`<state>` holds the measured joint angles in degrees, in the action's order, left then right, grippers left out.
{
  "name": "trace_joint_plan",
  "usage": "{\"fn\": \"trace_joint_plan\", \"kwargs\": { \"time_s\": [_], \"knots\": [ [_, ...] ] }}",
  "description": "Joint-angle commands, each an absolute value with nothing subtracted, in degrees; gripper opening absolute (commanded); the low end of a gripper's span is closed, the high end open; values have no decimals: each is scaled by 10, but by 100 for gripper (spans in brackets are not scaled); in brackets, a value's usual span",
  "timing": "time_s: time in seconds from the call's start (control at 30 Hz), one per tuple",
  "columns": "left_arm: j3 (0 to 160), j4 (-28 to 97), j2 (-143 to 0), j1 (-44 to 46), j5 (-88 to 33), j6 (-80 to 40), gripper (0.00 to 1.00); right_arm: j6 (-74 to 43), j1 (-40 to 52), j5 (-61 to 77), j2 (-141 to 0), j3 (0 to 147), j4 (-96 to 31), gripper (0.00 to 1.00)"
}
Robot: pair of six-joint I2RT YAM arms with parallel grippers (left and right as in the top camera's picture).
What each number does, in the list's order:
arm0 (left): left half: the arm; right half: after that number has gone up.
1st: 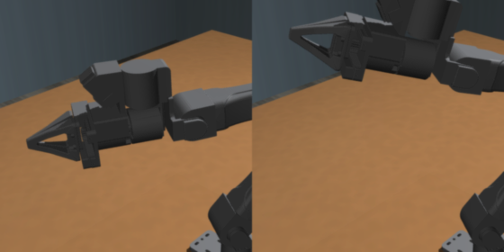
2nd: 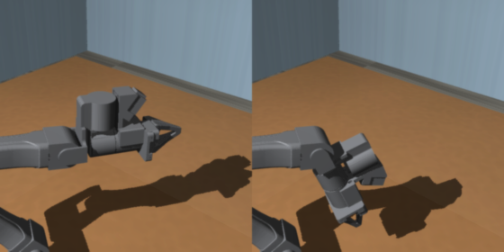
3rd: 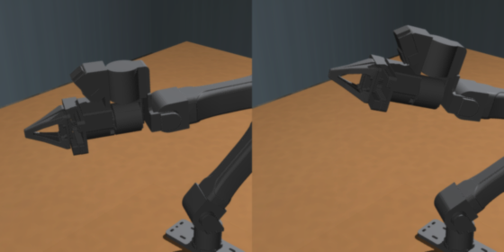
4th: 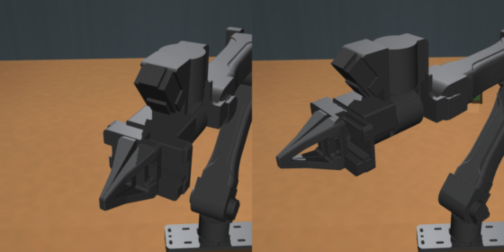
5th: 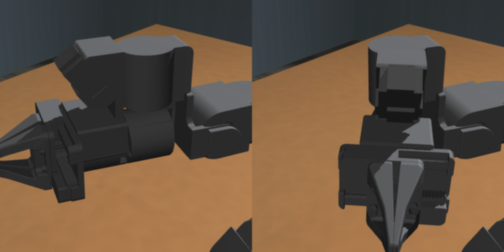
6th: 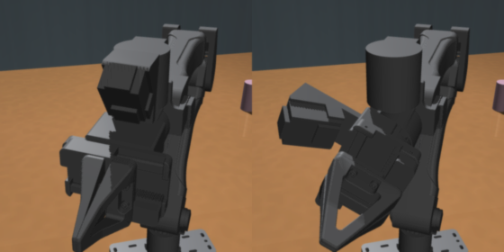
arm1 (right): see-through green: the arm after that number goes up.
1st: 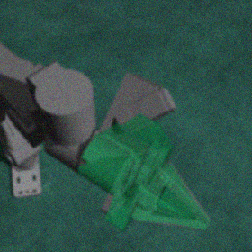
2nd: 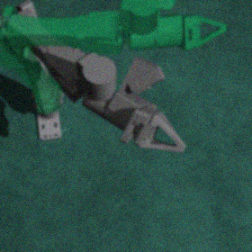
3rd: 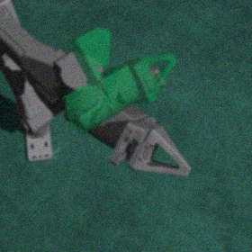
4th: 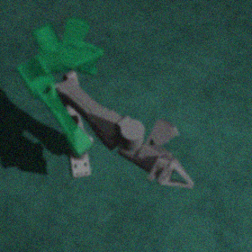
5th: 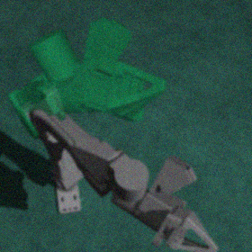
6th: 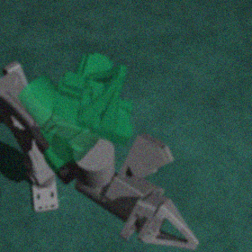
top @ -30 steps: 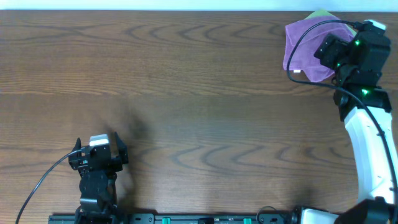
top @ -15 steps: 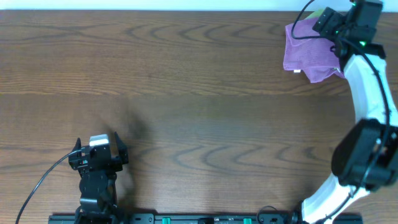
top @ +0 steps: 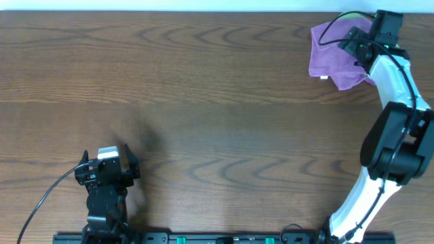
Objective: Fold the cloth
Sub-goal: 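Close the right gripper on the pink cloth's edge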
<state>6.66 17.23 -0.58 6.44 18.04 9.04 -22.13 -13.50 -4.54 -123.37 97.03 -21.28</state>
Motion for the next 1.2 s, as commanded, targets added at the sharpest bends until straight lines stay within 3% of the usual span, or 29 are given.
{"fn": "trace_joint_plan", "kwargs": {
  "time_s": [0.0, 0.33, 0.67, 0.8, 1.17],
  "knots": [
    [58, 187, -3, 64, 184, 92, 95, -231, -141, -52, -1239, 986, -213, 86],
    [58, 187, -3, 64, 184, 92, 95, -231, -142, -51, -1265, 986, -209, 81],
    [58, 187, -3, 64, 184, 92, 95, -231, -142, -51, -1267, 986, -203, 30],
    [58, 187, -3, 64, 184, 92, 95, -231, -142, -51, -1256, 986, -203, 2],
    [58, 187, -3, 64, 184, 92, 95, -189, -120, -52, -1131, 986, -256, 1]
  ]
}}
